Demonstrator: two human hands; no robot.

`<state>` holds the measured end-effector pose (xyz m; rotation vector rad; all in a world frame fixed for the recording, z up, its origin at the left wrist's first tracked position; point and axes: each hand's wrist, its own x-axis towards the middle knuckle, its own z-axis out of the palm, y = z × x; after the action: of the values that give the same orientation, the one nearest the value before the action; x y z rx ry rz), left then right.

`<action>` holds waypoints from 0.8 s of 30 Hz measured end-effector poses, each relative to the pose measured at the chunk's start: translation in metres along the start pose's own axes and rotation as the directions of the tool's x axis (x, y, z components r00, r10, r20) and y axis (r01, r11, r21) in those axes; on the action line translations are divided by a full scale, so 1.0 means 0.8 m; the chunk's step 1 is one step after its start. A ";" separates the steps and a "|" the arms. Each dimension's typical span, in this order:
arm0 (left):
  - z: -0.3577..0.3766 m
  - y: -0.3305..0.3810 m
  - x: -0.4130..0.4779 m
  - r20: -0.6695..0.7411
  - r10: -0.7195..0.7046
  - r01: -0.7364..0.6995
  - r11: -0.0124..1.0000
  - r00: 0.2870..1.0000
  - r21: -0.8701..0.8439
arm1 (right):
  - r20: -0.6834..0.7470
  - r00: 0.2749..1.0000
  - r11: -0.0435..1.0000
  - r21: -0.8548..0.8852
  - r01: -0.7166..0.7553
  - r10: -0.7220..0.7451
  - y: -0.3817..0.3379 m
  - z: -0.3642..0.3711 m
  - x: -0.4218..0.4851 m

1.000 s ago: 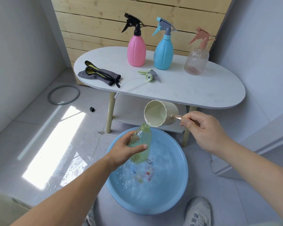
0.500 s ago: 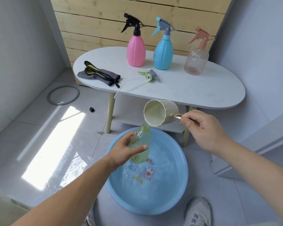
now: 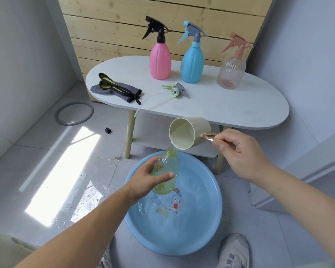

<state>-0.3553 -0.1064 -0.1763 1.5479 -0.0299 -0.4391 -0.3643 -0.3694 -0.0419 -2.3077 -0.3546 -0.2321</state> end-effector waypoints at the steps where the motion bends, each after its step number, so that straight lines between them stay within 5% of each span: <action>1: 0.000 0.000 0.000 0.002 0.000 0.000 1.000 1.000 -0.002 | 0.002 1.000 1.000 -0.003 0.002 -0.002 0.001 0.000 0.000; 24: -0.001 0.001 -0.001 0.003 -0.009 0.009 1.000 1.000 -0.011 | 0.019 0.996 0.995 -0.053 0.083 -0.082 0.002 0.002 0.000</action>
<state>-0.3558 -0.1055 -0.1753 1.5372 -0.0235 -0.4480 -0.3638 -0.3694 -0.0441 -2.3515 -0.4581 -0.2666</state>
